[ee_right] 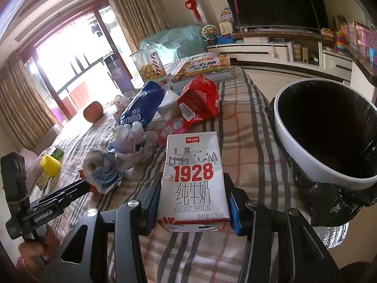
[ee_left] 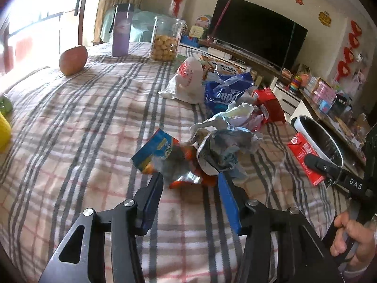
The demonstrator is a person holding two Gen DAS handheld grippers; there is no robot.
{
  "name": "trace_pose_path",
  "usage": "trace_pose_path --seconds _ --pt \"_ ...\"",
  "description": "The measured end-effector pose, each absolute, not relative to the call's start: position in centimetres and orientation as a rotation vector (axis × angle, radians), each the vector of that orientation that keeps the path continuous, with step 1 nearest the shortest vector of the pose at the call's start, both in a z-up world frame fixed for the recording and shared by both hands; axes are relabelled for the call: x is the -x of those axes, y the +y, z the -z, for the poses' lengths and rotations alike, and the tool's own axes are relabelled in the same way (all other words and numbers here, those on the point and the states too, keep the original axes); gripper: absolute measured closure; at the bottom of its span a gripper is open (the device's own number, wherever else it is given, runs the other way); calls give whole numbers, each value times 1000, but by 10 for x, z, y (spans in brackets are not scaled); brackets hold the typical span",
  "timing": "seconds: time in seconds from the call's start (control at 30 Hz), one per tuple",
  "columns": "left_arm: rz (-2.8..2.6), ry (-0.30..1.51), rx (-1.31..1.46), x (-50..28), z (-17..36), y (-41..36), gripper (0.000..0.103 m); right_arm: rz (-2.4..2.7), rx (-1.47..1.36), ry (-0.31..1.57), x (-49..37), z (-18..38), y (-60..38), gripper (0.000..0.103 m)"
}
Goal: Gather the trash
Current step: 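Carry the wrappers and the white milk carton over the trash bin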
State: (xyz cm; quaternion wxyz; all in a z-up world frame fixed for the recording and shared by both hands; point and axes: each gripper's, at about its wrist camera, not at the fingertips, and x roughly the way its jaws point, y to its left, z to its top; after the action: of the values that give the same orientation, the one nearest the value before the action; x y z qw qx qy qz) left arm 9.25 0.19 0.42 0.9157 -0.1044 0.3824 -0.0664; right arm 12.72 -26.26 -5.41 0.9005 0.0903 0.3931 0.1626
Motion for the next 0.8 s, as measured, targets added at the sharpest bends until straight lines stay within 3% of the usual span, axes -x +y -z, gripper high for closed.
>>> trace_pose_path --seconds 0.2,0.8 --pt "115 811 205 -94 4 12 48 -332 -195 813 -127 55 -264 55" --pt "146 851 453 -127 19 63 48 -313 -209 821 -130 57 -259 55"
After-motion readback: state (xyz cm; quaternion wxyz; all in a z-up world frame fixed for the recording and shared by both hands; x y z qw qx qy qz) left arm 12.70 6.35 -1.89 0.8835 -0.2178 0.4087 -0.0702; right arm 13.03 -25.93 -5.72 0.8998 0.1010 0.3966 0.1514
